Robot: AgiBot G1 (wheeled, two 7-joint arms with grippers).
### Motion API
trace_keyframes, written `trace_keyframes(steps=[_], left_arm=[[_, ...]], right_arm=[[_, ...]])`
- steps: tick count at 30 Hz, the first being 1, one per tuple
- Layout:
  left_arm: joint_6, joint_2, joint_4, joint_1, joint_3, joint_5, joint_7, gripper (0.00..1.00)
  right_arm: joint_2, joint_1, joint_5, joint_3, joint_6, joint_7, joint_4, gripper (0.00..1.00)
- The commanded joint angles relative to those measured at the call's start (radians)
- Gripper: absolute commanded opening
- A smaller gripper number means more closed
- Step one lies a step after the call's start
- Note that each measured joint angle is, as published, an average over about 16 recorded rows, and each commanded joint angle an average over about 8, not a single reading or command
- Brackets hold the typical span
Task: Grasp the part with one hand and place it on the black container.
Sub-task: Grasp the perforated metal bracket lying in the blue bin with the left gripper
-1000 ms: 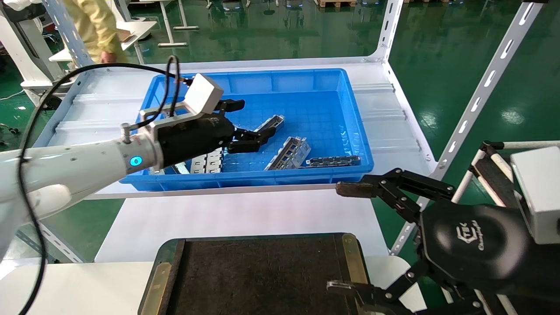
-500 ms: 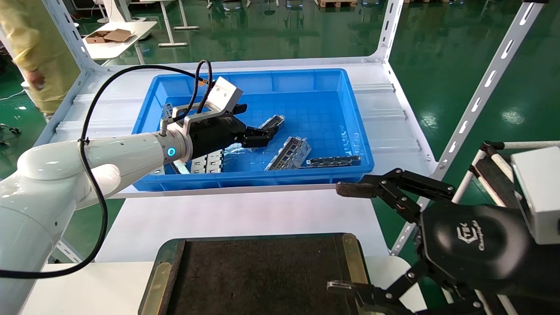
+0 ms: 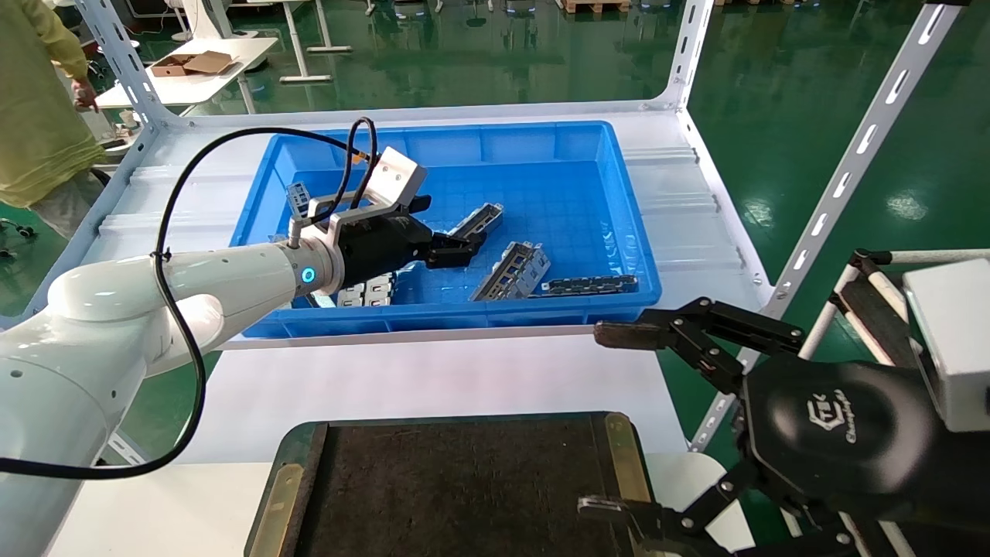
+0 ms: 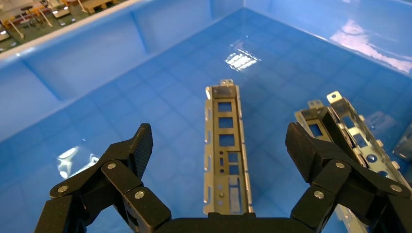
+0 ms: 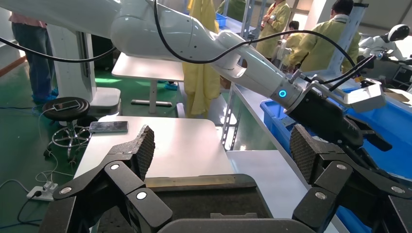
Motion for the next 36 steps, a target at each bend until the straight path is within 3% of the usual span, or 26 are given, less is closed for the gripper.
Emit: trace_keyframes(steps=[1,36], left_arm=[[-0.003,0.001,0.000,0.003,0.009,-0.004,-0.007,0.02],[-0.060,-0.003,-0.046,0.032,0.177,-0.116,-0.082,0.00]], right_arm=[[0.000,0.000,0.000,0.000,0.000,0.000,0.000,0.00],[0.001,0.000,0.001,-0.001,0.001,-0.001,0.000,0.00]])
